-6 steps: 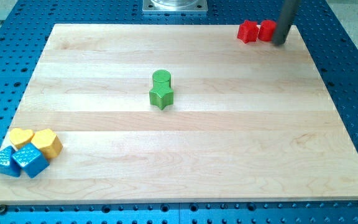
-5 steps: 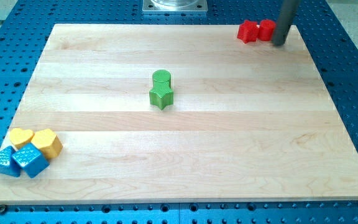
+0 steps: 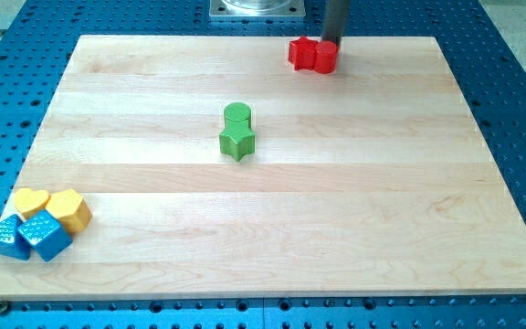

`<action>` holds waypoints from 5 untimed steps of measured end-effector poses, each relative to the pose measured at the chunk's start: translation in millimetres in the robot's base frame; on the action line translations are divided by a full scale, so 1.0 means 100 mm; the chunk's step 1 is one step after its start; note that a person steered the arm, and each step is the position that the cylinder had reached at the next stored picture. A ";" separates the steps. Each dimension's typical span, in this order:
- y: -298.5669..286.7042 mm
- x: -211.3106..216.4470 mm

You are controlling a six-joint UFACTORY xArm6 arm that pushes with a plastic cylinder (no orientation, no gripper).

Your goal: Push the red star into the green circle

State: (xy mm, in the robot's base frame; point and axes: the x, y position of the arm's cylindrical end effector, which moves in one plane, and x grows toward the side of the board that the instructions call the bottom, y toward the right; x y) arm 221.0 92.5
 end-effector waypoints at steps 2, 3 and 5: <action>-0.55 0.77; -0.98 1.04; -1.01 0.43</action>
